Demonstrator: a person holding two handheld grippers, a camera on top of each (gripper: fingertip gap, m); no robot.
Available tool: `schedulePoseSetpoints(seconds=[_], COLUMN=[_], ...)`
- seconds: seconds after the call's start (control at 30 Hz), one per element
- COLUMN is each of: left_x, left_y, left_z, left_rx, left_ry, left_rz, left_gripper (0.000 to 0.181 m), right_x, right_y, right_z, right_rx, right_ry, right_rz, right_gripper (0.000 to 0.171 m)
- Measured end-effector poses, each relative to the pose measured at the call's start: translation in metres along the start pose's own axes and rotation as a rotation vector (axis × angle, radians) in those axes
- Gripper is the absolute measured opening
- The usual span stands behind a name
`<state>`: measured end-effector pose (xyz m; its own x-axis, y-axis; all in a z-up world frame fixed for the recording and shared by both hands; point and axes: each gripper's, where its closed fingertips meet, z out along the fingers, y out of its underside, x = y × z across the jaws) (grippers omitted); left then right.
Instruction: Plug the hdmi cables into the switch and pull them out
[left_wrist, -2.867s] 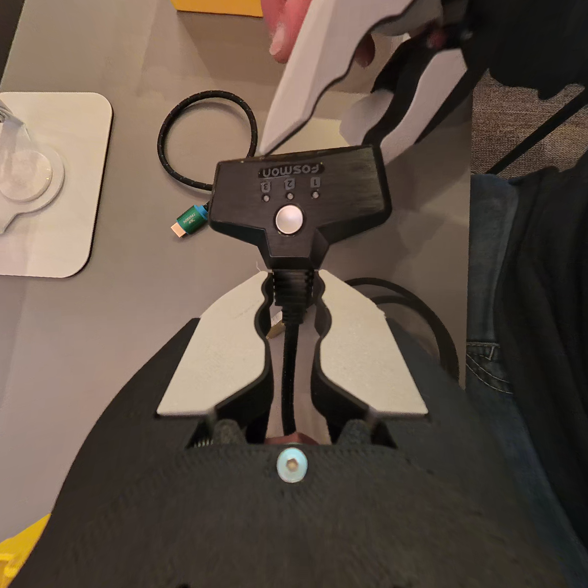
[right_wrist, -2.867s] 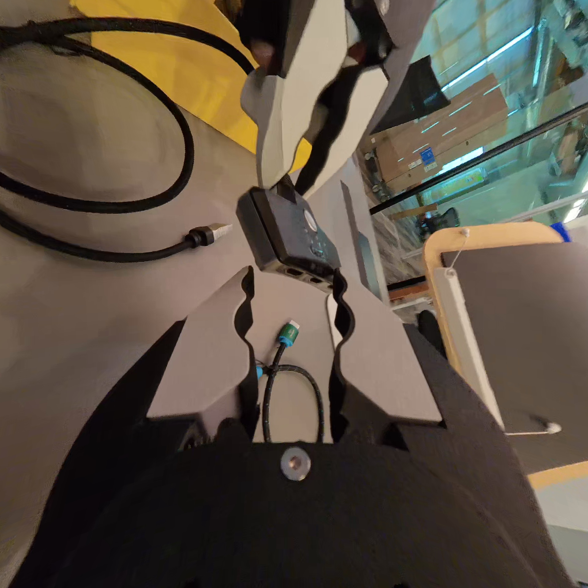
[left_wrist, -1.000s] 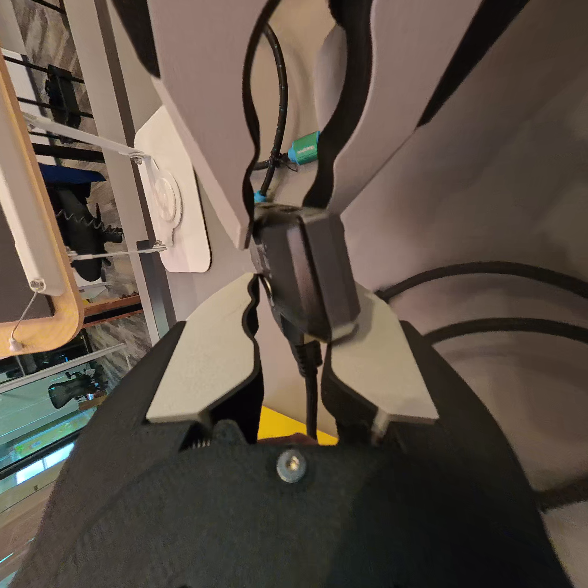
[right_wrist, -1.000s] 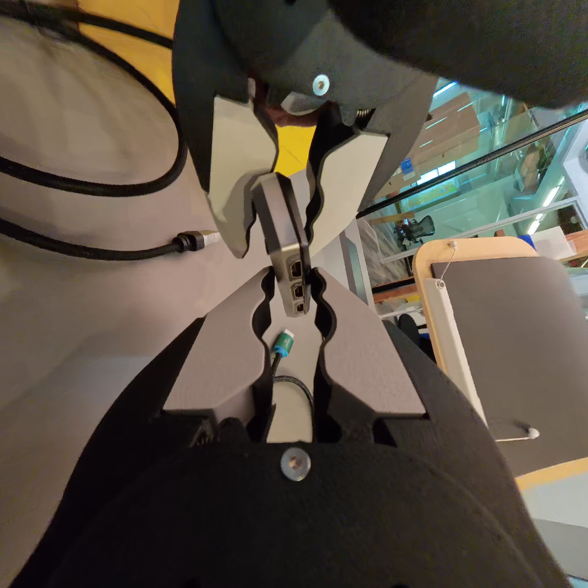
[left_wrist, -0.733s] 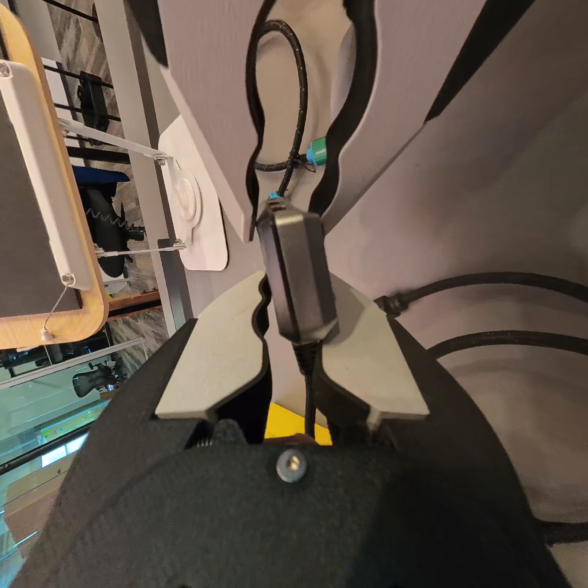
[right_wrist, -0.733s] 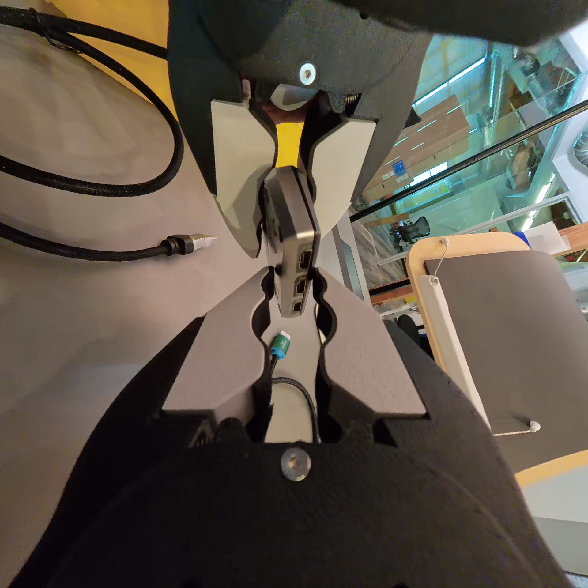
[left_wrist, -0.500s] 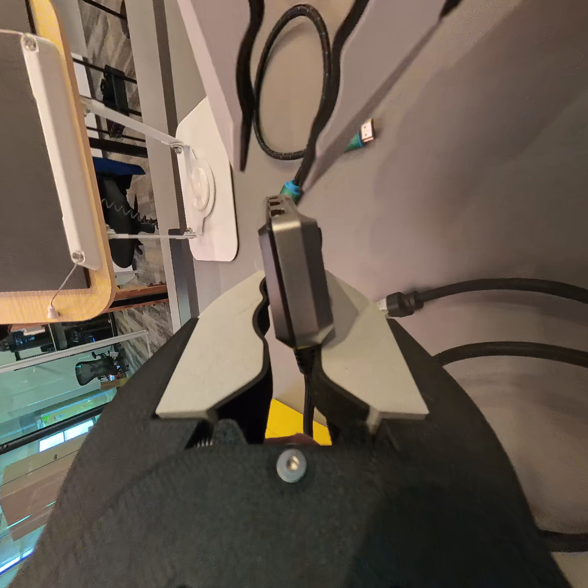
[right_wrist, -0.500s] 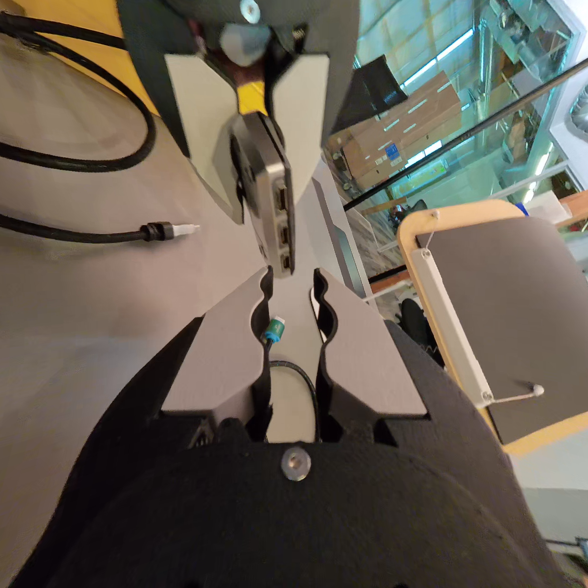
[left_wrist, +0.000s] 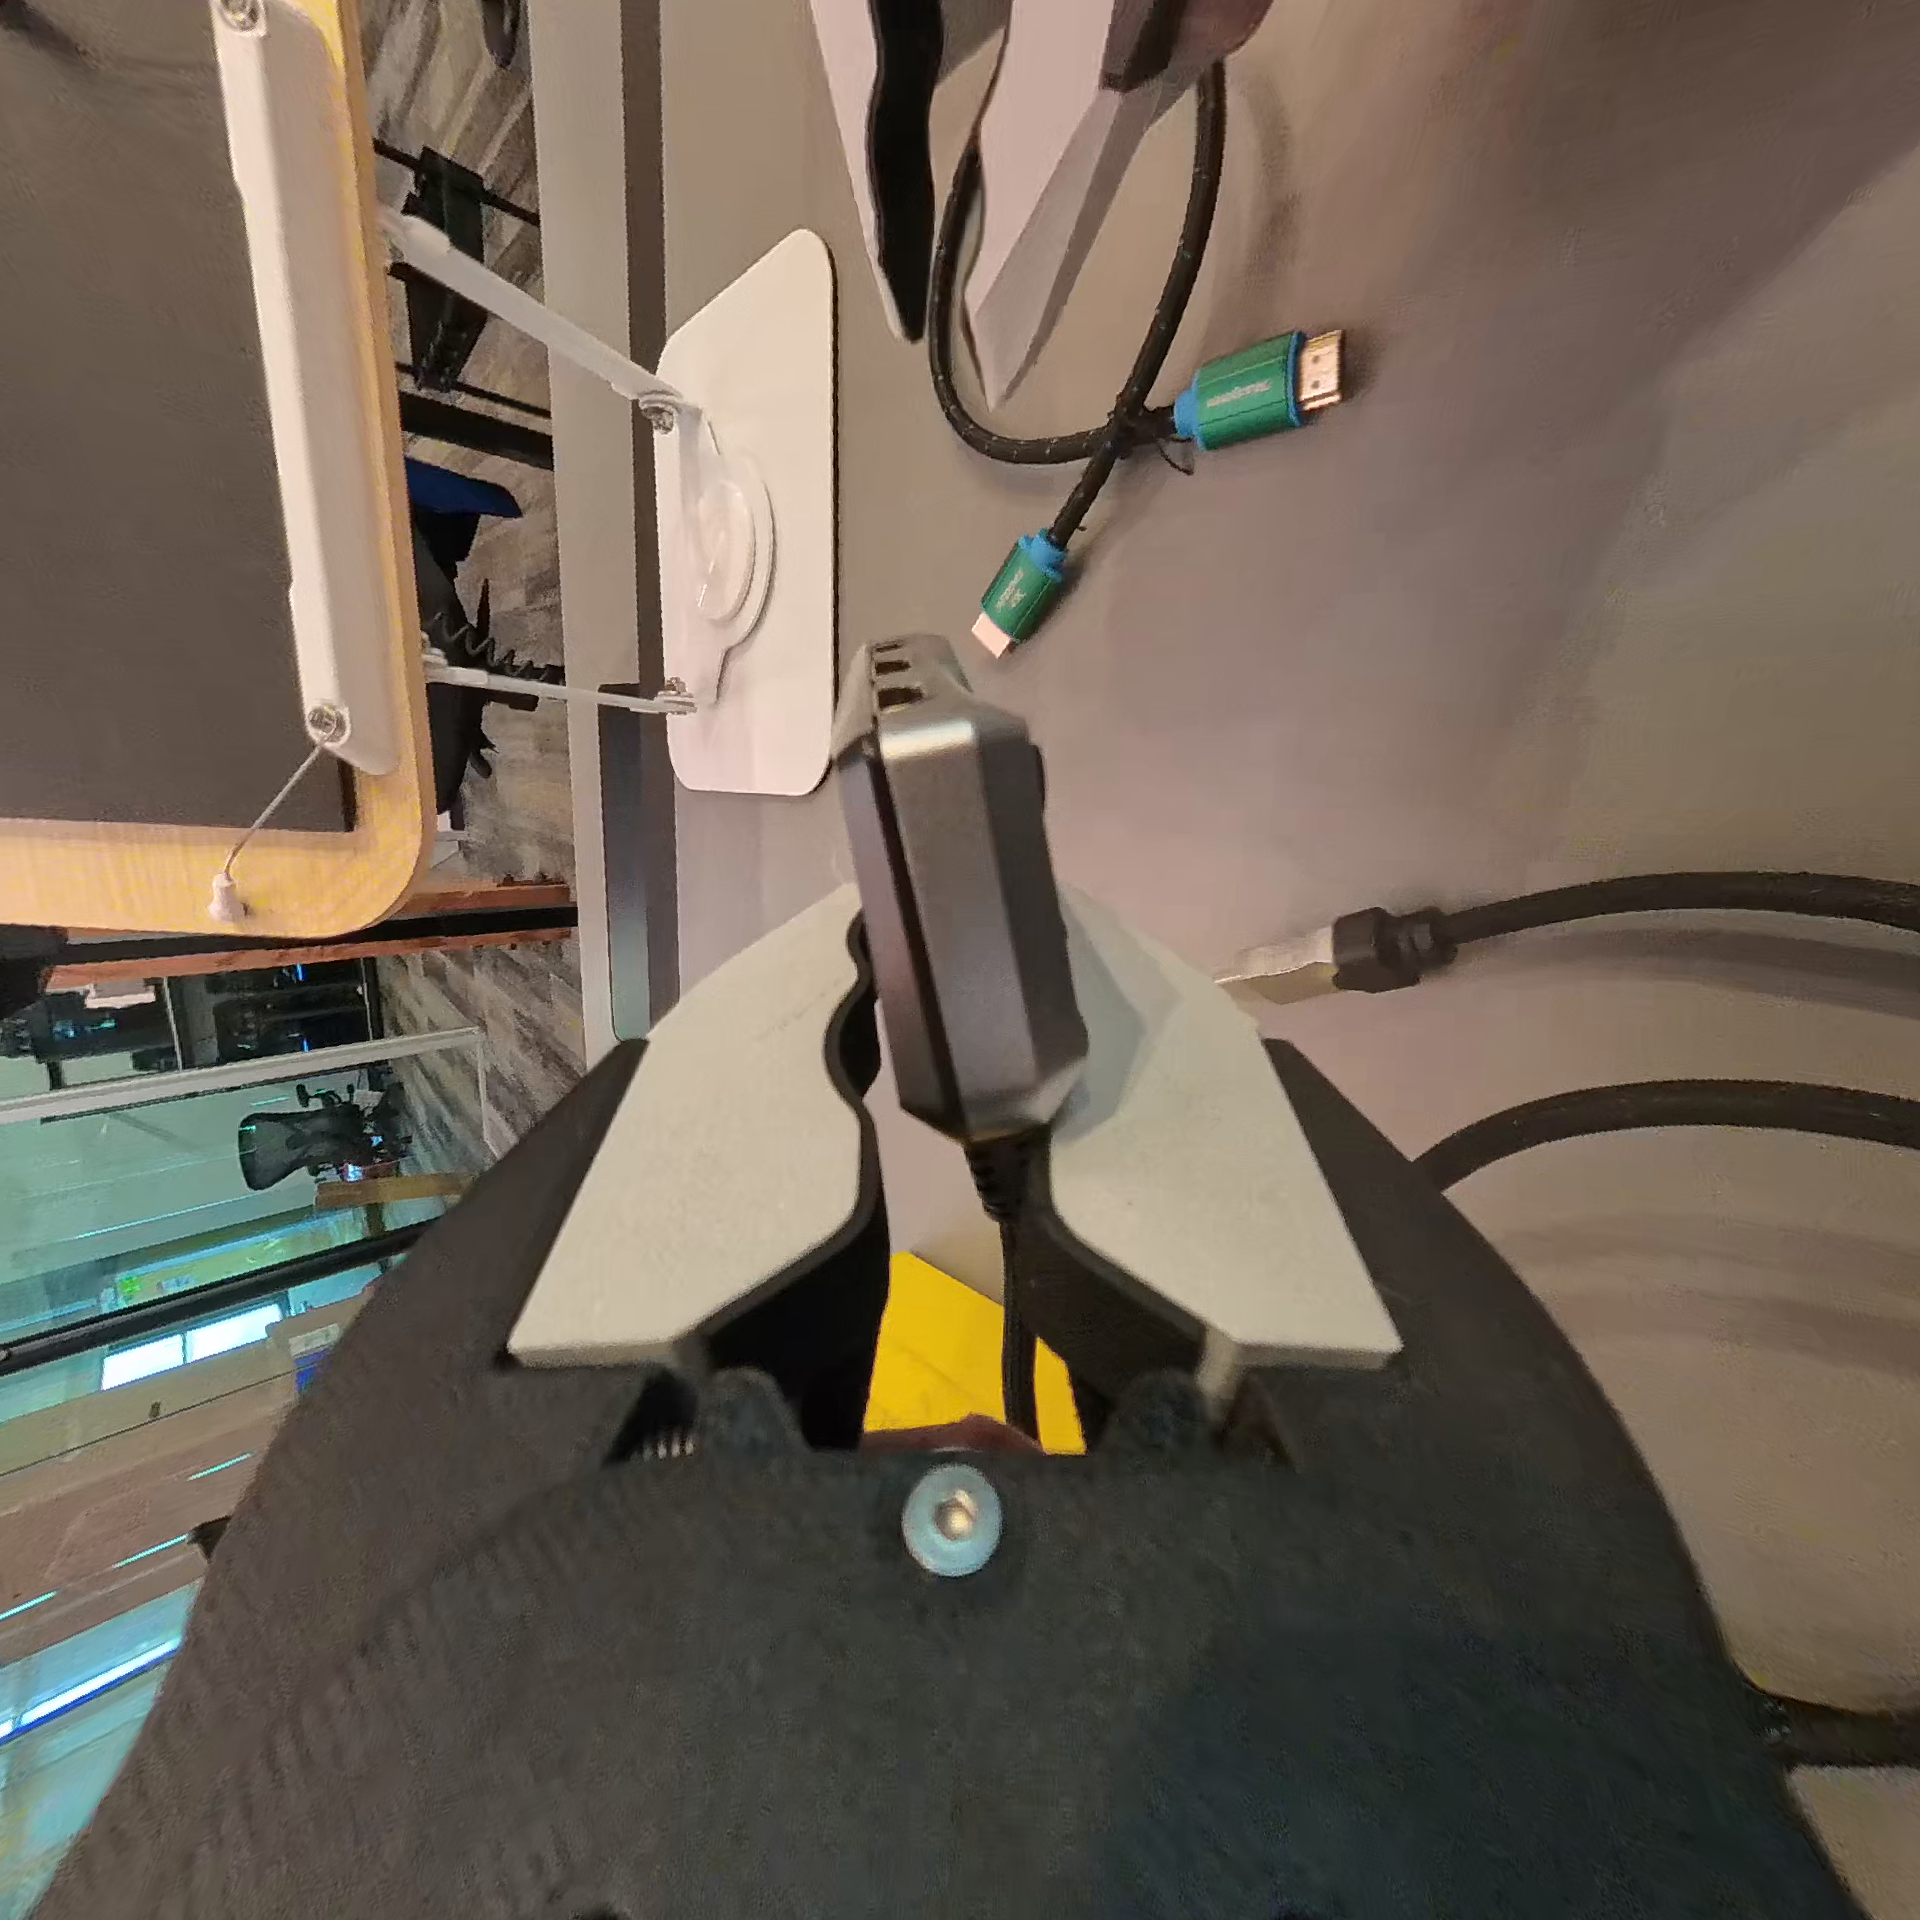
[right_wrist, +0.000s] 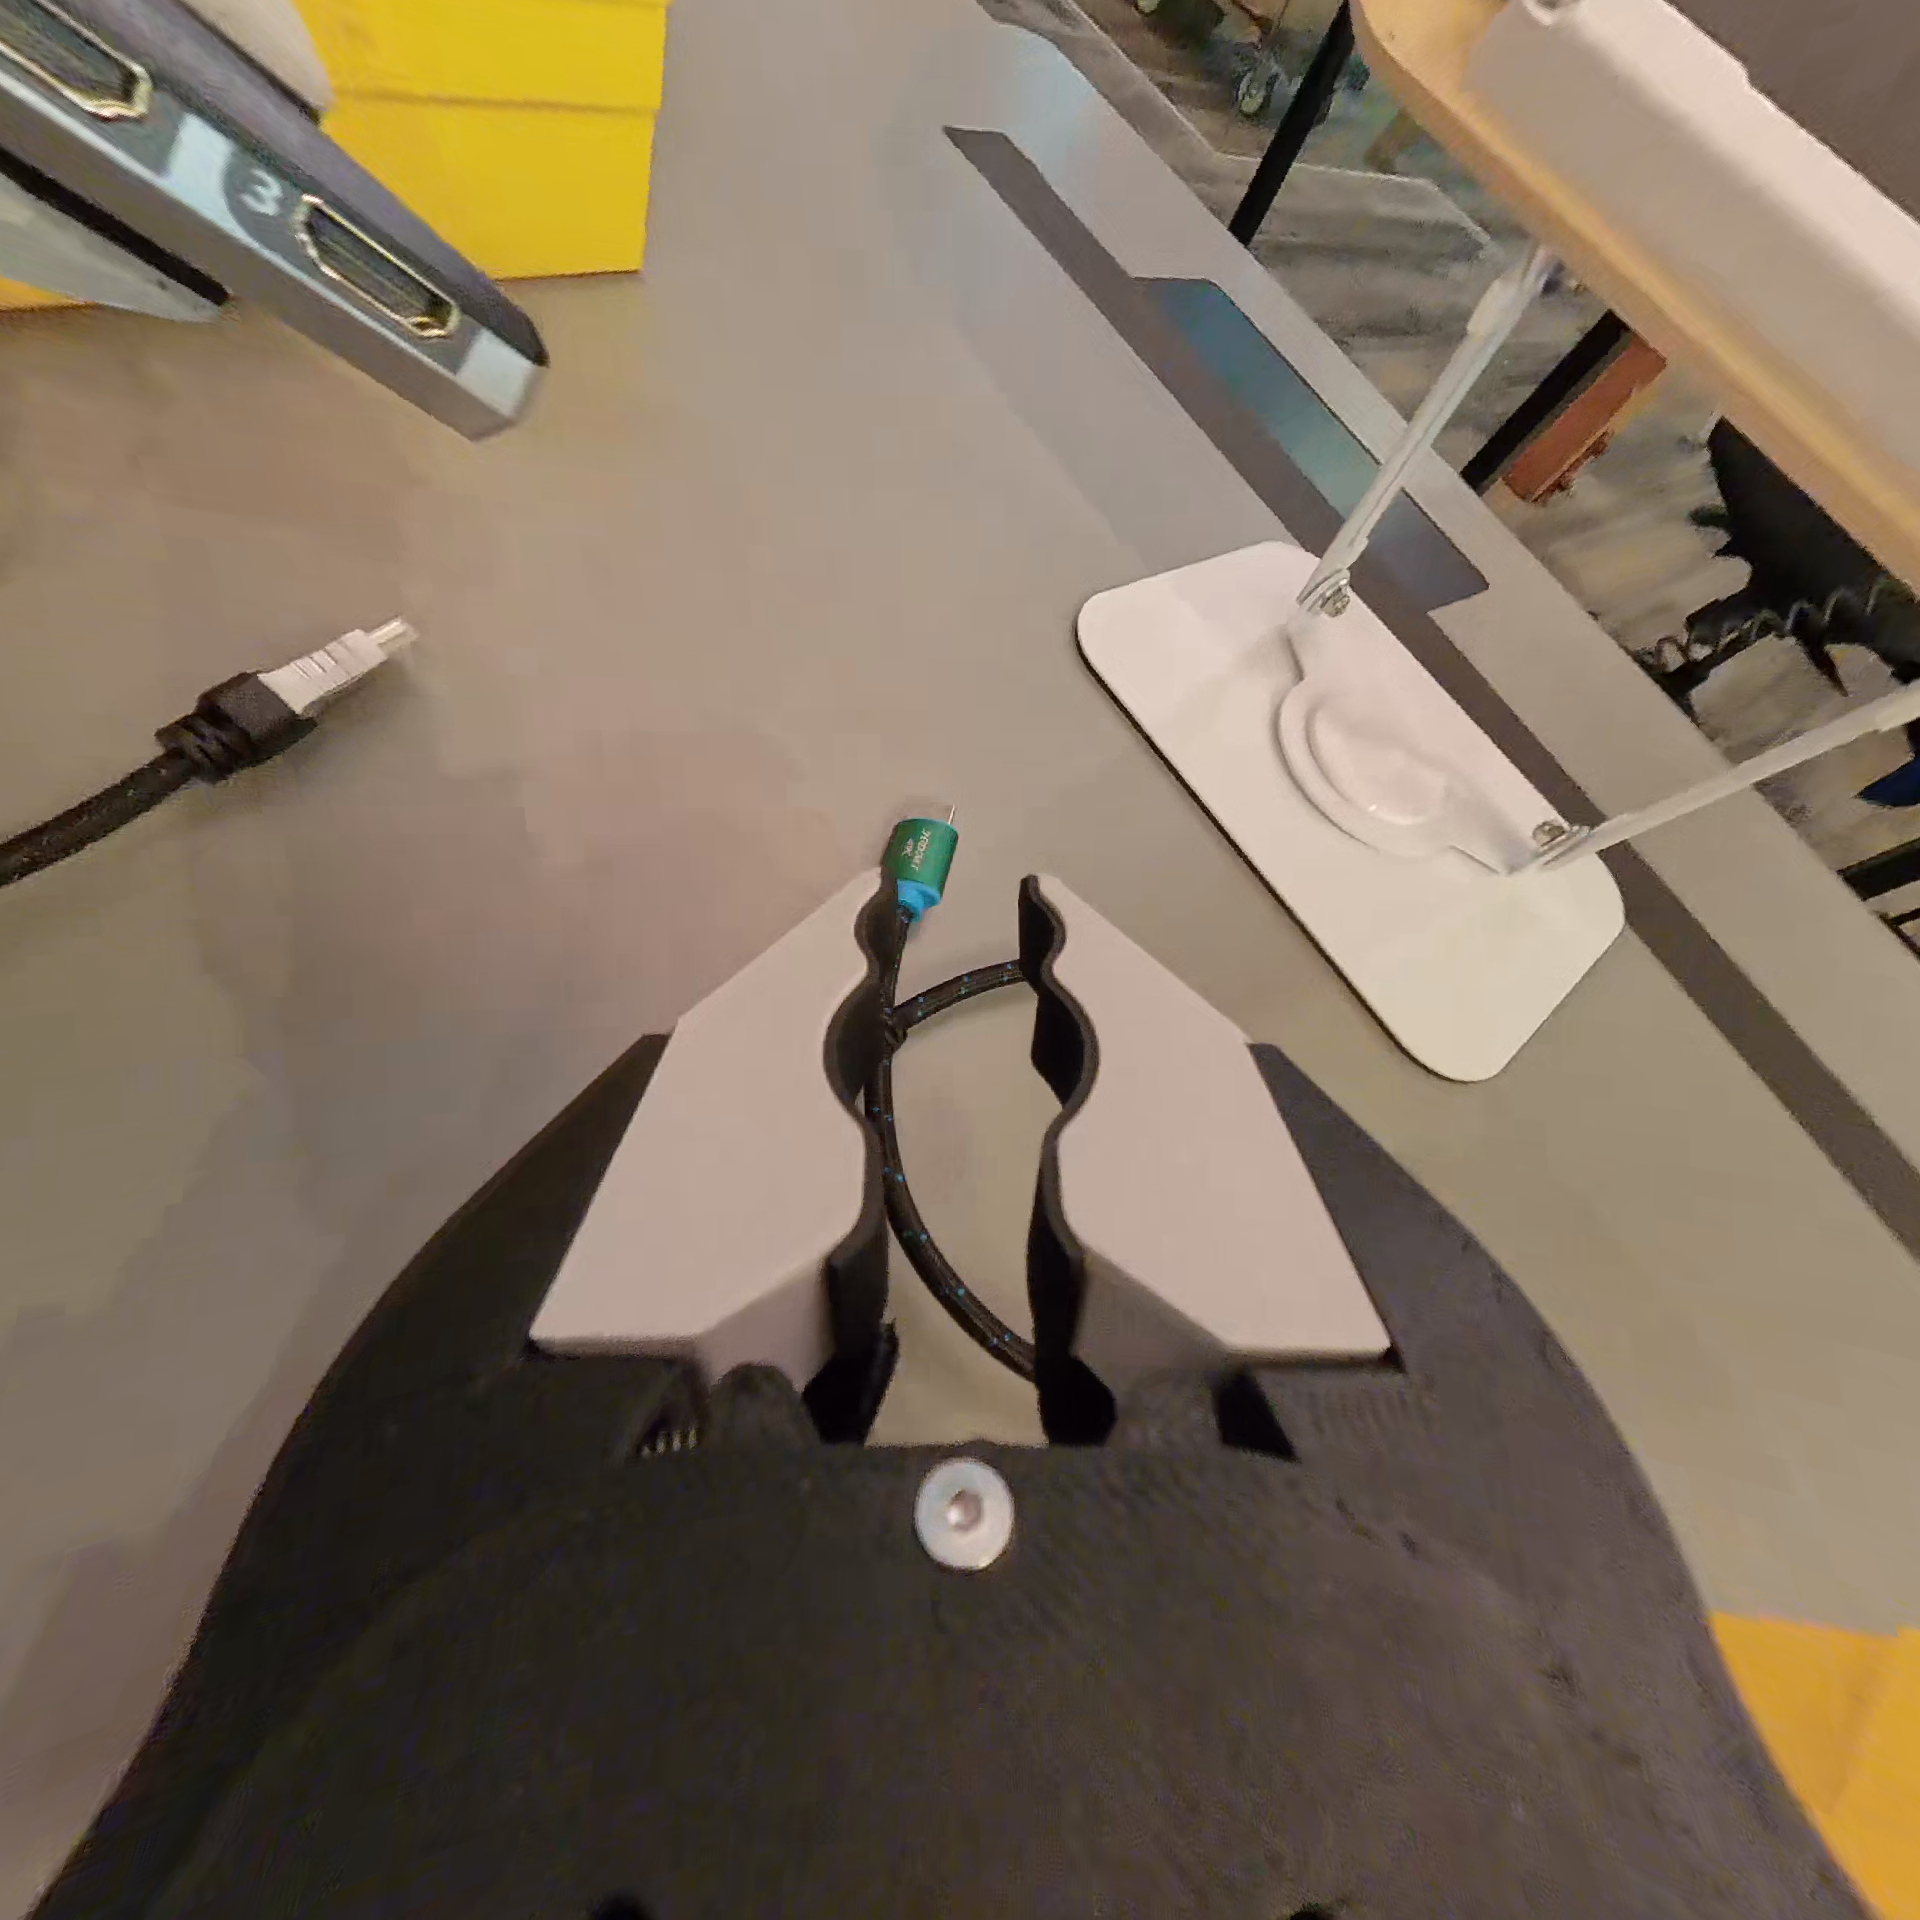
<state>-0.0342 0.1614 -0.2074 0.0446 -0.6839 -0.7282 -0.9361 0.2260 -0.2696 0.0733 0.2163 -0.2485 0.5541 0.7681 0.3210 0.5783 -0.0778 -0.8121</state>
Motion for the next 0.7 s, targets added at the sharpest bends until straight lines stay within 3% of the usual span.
schedulePoseSetpoints(seconds=[0.53, 0.7], left_x=[-0.001, 0.000], left_y=[0.007, 0.009], left_z=[0.000, 0.001], left_rx=[-0.004, -0.006], left_ry=[0.005, 0.010], left_rz=[-0.021, -0.025], left_gripper=[0.025, 0.024], right_x=[-0.010, -0.009], right_y=[0.043, 0.049], right_z=[0.043, 0.052], right_rx=[-0.236, -0.228], right_ry=[-0.030, -0.044], right_rz=[-0.230, -0.186], right_gripper=[0.022, 0.009])
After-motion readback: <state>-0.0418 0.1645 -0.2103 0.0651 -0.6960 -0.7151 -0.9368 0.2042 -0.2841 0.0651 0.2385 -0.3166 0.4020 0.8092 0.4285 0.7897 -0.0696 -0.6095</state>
